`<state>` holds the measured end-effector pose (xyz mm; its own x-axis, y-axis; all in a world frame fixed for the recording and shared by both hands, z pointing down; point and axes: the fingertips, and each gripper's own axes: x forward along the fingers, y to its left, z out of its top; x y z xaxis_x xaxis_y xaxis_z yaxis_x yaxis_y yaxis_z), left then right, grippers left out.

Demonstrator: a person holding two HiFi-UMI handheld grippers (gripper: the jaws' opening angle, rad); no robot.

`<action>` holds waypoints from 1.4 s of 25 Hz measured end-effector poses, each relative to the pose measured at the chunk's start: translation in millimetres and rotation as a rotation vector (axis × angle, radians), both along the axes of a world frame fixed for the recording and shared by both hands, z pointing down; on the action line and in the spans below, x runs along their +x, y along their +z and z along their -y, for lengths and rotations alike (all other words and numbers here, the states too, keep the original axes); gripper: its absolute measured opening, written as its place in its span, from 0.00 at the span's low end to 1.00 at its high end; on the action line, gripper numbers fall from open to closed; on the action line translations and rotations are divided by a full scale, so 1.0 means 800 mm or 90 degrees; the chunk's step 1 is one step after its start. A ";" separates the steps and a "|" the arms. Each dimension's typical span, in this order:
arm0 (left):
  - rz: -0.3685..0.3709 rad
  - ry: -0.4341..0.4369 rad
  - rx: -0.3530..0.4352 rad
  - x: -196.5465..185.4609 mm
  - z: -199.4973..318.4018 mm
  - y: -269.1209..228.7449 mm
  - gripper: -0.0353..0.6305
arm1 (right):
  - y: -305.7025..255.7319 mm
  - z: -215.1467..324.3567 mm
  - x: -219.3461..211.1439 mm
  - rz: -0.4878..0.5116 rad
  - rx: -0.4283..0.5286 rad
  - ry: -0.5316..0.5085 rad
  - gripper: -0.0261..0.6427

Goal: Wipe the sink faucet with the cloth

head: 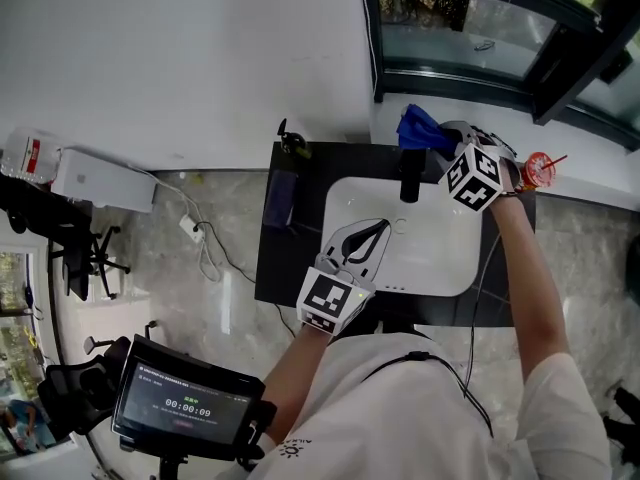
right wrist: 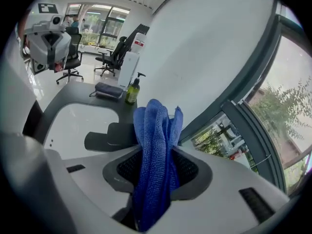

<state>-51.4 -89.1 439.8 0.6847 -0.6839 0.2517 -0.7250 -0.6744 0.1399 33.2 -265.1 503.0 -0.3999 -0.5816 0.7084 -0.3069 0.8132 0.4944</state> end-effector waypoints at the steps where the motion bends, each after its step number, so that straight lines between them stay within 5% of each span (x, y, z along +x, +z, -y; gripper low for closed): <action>1: 0.005 -0.001 -0.001 -0.001 0.004 0.002 0.04 | 0.004 0.000 -0.001 -0.009 -0.005 -0.012 0.26; 11: 0.000 0.016 -0.001 0.008 0.005 -0.001 0.04 | -0.012 -0.104 -0.012 0.013 -0.169 -0.176 0.26; 16: -0.002 0.013 -0.002 0.008 0.007 -0.003 0.04 | -0.049 -0.081 -0.009 0.083 -0.110 -0.122 0.26; 22: 0.010 0.008 0.001 0.005 0.009 -0.006 0.04 | -0.043 -0.021 0.000 0.050 -0.023 -0.052 0.26; 29: 0.011 0.013 0.002 0.004 0.007 -0.003 0.04 | -0.008 -0.019 -0.004 -0.005 -0.040 -0.055 0.26; 35: -0.001 0.024 0.003 0.009 0.004 -0.004 0.04 | -0.002 -0.082 -0.011 0.034 -0.161 -0.125 0.26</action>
